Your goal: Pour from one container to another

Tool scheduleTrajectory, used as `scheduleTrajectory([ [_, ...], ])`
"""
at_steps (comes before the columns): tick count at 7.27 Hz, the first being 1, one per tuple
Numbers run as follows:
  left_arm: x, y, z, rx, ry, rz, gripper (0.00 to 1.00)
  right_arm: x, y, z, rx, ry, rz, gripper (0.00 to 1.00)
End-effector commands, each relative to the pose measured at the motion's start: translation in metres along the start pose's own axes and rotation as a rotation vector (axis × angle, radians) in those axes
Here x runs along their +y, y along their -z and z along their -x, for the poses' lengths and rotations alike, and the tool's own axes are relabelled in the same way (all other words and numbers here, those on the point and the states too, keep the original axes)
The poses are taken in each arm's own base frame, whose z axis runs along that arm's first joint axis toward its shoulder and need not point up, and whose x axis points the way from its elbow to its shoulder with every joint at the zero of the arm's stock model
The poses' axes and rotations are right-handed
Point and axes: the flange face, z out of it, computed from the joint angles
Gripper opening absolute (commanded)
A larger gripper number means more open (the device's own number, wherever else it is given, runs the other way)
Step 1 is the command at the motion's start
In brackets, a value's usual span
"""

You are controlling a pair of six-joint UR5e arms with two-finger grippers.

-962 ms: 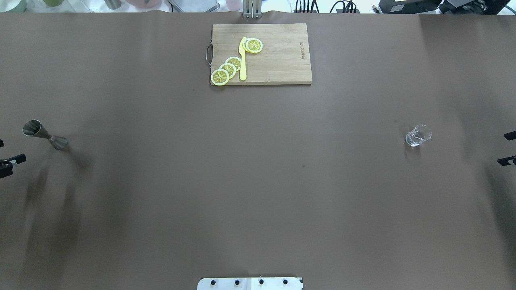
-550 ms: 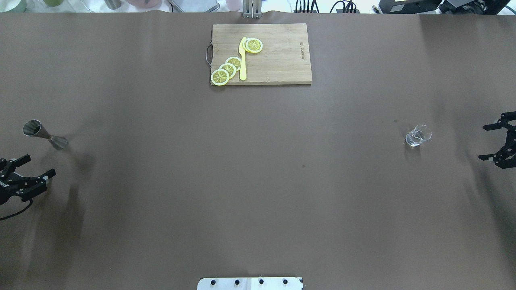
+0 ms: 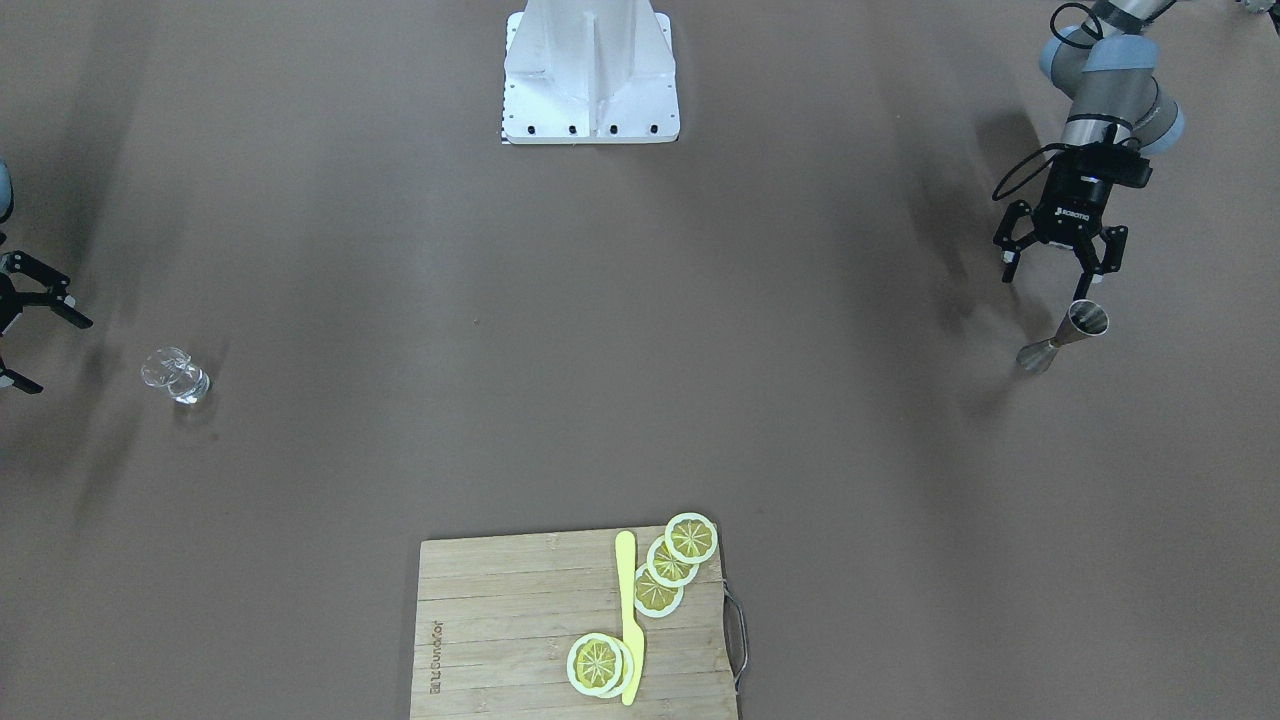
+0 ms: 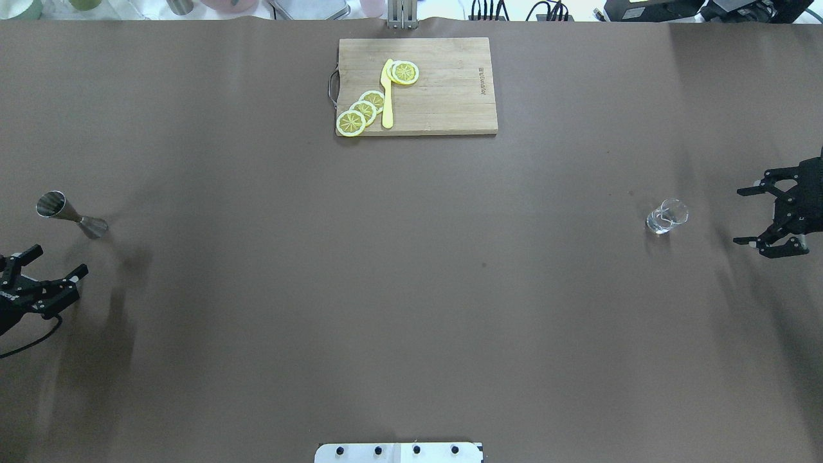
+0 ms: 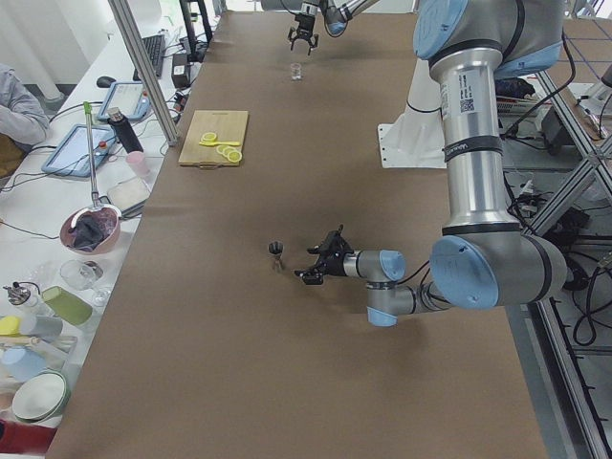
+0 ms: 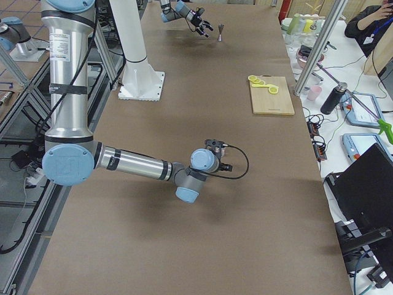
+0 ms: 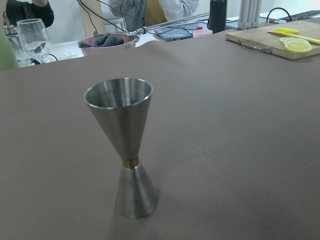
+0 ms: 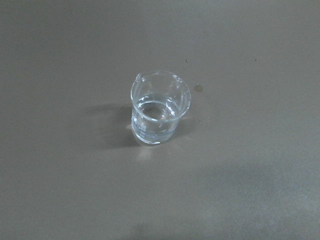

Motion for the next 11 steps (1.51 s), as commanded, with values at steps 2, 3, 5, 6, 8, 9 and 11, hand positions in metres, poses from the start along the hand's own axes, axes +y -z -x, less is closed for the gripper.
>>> scheduleTrajectory([
  [2,-0.005,-0.029,0.001,-0.255,0.043,-0.126,0.99,-0.015,-0.015,-0.013,-0.059,0.039,-0.066,1.00],
  [3,-0.007,-0.032,-0.001,-0.268,0.042,-0.146,0.99,-0.019,-0.020,-0.019,-0.060,0.041,-0.069,1.00],
  [5,-0.011,-0.037,-0.010,-0.267,0.056,-0.170,0.99,-0.029,-0.029,-0.030,-0.077,0.048,-0.081,1.00],
  [6,-0.015,-0.046,-0.021,-0.261,0.076,-0.190,0.99,-0.033,-0.031,-0.030,-0.092,0.054,-0.089,1.00],
  [8,-0.014,-0.054,-0.028,-0.260,0.084,-0.200,0.99,-0.036,-0.036,-0.023,-0.104,0.063,-0.108,0.99],
  [9,-0.016,-0.064,-0.028,-0.295,0.085,-0.241,0.99,-0.038,-0.042,-0.018,-0.119,0.066,-0.108,0.99],
  [11,-0.016,-0.072,-0.031,-0.308,0.147,-0.274,0.99,-0.044,-0.051,-0.012,-0.139,0.074,-0.109,0.99],
])
